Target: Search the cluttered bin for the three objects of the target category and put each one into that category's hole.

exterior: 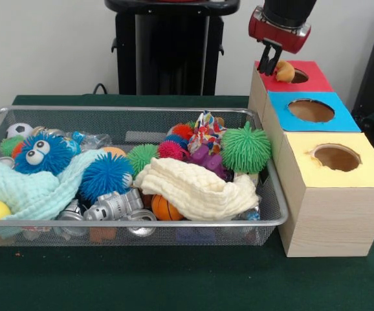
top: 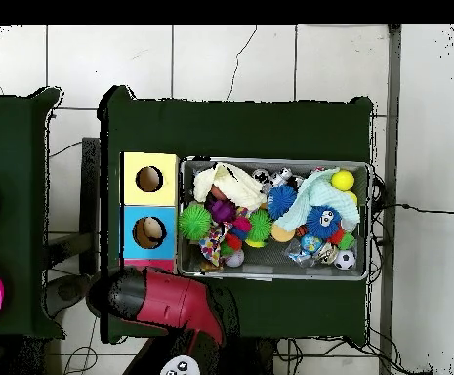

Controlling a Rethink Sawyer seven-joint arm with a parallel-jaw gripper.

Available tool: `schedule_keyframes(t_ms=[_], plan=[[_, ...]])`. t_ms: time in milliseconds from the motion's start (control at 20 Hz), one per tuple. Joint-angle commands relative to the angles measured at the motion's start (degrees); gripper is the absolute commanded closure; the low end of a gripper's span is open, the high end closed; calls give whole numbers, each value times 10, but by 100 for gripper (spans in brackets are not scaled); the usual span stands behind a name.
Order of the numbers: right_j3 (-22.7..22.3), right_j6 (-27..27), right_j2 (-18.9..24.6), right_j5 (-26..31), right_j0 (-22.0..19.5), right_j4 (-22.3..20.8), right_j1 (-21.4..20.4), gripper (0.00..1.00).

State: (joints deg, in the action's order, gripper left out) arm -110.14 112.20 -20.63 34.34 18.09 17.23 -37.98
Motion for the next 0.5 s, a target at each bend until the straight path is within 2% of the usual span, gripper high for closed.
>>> schedule_keyframes(t_ms=[50,250,500], plan=[[-30,141,37,16,6,22,16,100],[-50,140,63,32,0,48,3,100],[-65,138,72,46,1,63,-12,100]])
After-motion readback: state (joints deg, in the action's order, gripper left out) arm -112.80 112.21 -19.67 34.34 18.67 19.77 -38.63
